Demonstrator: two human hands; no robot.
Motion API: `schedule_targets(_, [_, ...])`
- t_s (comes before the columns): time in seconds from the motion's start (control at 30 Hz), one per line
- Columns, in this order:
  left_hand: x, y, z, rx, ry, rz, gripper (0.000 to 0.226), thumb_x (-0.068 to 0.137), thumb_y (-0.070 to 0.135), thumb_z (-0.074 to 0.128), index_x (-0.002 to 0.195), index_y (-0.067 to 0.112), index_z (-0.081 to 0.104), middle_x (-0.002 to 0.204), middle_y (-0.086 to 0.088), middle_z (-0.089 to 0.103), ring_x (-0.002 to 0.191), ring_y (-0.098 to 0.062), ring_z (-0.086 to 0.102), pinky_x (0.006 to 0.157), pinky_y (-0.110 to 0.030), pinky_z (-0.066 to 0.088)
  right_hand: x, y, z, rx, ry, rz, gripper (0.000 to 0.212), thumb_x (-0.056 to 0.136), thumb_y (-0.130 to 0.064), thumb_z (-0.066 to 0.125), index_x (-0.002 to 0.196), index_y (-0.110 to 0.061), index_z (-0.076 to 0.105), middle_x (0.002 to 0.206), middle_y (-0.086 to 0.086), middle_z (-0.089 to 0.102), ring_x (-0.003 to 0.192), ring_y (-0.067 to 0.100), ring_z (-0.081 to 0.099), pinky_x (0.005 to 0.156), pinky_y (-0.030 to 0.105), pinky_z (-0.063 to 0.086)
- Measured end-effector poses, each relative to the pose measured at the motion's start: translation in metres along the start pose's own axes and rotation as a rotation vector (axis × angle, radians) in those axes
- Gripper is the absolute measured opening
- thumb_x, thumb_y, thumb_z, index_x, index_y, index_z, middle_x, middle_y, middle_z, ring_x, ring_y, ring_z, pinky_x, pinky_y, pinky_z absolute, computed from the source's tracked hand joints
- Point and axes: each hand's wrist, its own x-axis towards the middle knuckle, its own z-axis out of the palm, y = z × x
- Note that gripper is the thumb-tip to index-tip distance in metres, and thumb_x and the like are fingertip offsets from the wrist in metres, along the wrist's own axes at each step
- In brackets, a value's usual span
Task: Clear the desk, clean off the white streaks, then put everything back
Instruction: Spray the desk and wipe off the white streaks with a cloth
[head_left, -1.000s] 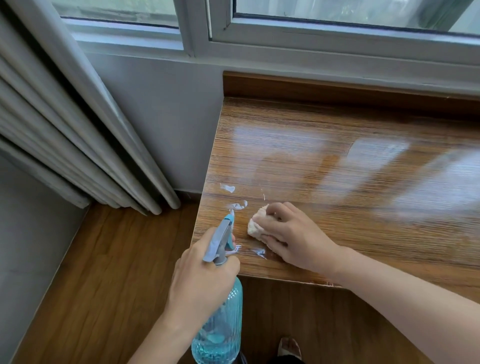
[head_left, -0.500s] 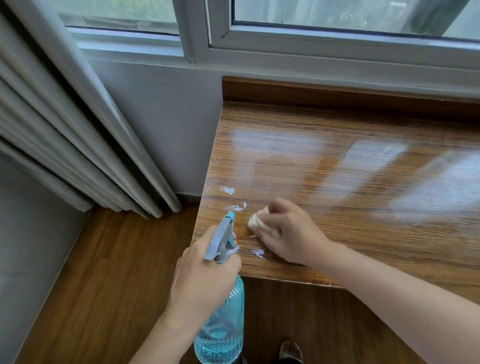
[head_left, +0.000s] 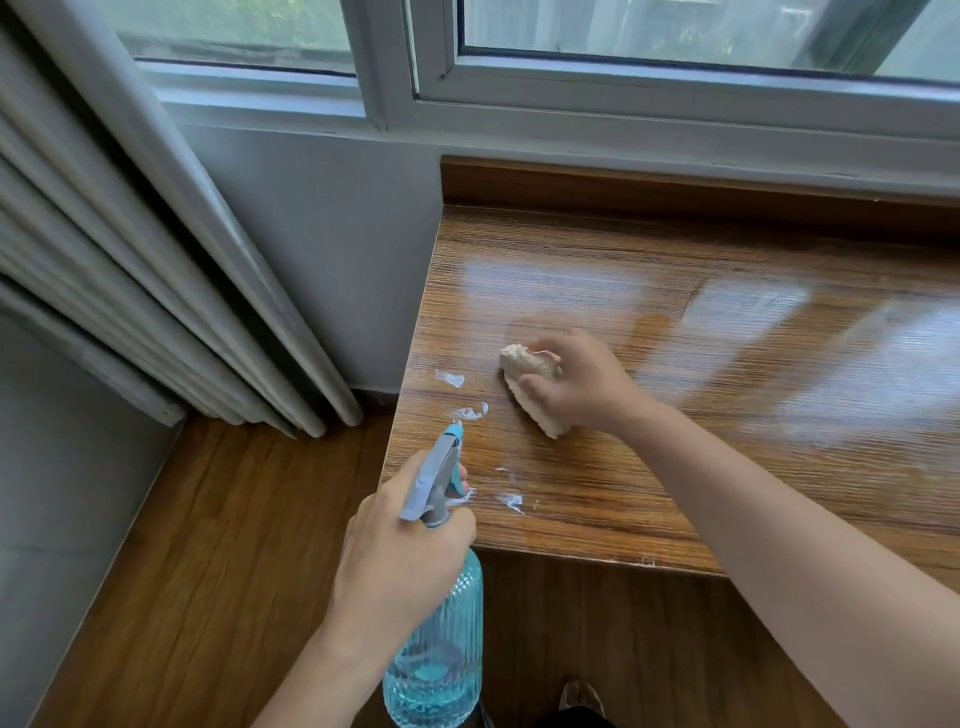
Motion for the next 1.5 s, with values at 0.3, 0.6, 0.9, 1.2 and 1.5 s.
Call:
schedule_targets(0.3, [-0.003,0.007,0.002,0.016,0.008,0.0,0.03,0.088,0.006,0.062,0.108,0.028,0.061,0.062,0.006,0.042,0.049,-0.01,0.043,0.047,-0.021,0.034,-0.025,0.015,-0.023,0.104,0.039,0.054,0.046,0.09,-0.022,0.069,0.135,-0.023,0.058,0.117,-0.003,0.055,0.109,0.014,0.056,0.092,0.026,0.045])
schedule_targets(0.6, [-0.005,0.009,0.004,0.003,0.003,0.015,0.026,0.087,0.007,0.061,0.1,0.029,0.06,0.066,0.003,0.042,0.053,-0.013,0.037,0.051,-0.027,0.036,-0.021,0.018,-0.012,-0.033,0.042,-0.117,0.071,0.083,-0.056,0.076,0.139,-0.016,0.058,0.106,-0.001,0.055,0.106,0.018,0.052,0.092,0.029,0.039])
schedule_targets(0.9, [-0.006,0.003,-0.001,0.003,-0.009,0.002,0.029,0.088,0.007,0.061,0.105,0.031,0.059,0.054,0.013,0.04,0.049,-0.011,0.039,0.049,-0.023,0.033,-0.025,0.016,-0.017,-0.019,-0.051,-0.073,0.032,0.083,-0.034,0.076,0.104,-0.021,0.055,0.099,-0.005,0.057,0.092,0.013,0.053,0.075,0.025,0.043])
schedule_targets(1.2, [-0.002,-0.001,-0.008,0.006,-0.049,-0.02,0.032,0.091,0.009,0.061,0.113,0.032,0.058,0.054,0.02,0.047,0.049,-0.007,0.045,0.047,-0.019,0.033,0.043,0.009,-0.015,-0.051,0.024,-0.14,0.041,0.105,-0.047,0.047,0.085,-0.022,0.073,0.1,0.003,0.051,0.097,0.018,0.05,0.09,0.042,0.047])
schedule_targets(1.5, [0.005,-0.009,-0.011,0.013,-0.038,-0.031,0.039,0.091,0.009,0.061,0.112,0.041,0.054,0.056,0.021,0.048,0.051,-0.01,0.045,0.049,-0.021,0.034,0.066,0.024,-0.004,-0.076,0.083,-0.095,0.05,0.088,-0.047,0.075,0.126,-0.018,0.063,0.124,0.001,0.054,0.121,0.021,0.046,0.099,0.029,0.035])
